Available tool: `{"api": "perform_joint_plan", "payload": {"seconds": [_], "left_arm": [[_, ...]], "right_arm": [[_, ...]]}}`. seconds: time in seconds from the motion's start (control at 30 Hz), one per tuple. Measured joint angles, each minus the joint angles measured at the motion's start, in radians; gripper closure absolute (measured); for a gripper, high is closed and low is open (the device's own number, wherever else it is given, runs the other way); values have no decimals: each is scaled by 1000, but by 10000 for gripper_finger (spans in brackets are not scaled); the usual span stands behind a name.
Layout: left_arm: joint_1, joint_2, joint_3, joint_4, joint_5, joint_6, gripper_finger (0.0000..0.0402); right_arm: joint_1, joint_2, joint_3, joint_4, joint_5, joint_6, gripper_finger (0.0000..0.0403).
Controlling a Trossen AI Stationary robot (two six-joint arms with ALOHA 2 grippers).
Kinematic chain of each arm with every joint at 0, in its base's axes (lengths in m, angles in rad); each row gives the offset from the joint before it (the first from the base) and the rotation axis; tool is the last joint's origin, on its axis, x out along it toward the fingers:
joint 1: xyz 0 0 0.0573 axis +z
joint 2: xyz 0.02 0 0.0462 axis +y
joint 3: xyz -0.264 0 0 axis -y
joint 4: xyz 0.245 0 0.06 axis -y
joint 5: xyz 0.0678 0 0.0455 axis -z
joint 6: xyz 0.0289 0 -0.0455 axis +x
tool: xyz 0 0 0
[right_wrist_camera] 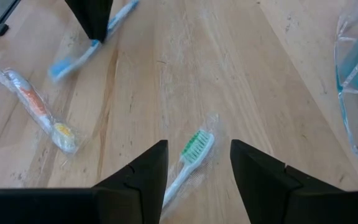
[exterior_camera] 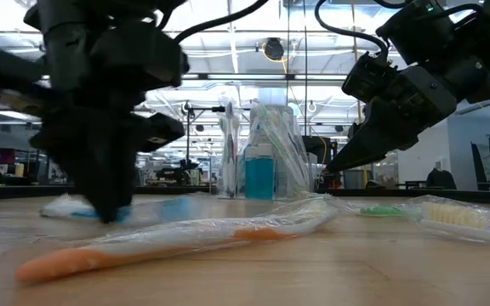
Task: Pick & Place toothbrushing station
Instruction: Put the blue toothbrush into the transparent organizer
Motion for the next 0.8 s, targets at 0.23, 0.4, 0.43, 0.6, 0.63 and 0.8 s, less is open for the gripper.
{"api": "perform_joint_plan", "payload": {"seconds": [0.23, 0.4, 0.43, 0.6, 0.63, 0.8], "left_arm": [[8, -1, -4, 118, -9, -3, 385], [8, -23, -3, 140, -103, 21, 390], [10, -32, -3, 133, -131, 26, 394], [25, -100, -3, 148, -251, 44, 397], [29, -115, -4, 164, -277, 47, 396], [61, -175, -2, 385, -329, 53, 400]], "right_arm": [[0, 0, 0, 3, 0, -1, 234], [2, 0, 0, 17, 0, -113, 234], [7, 1, 0, 29, 1, -147, 234], [47, 20, -1, 165, 0, -280, 234], [58, 33, -1, 212, 0, -311, 234], [113, 116, 0, 455, 13, -479, 234]]}}
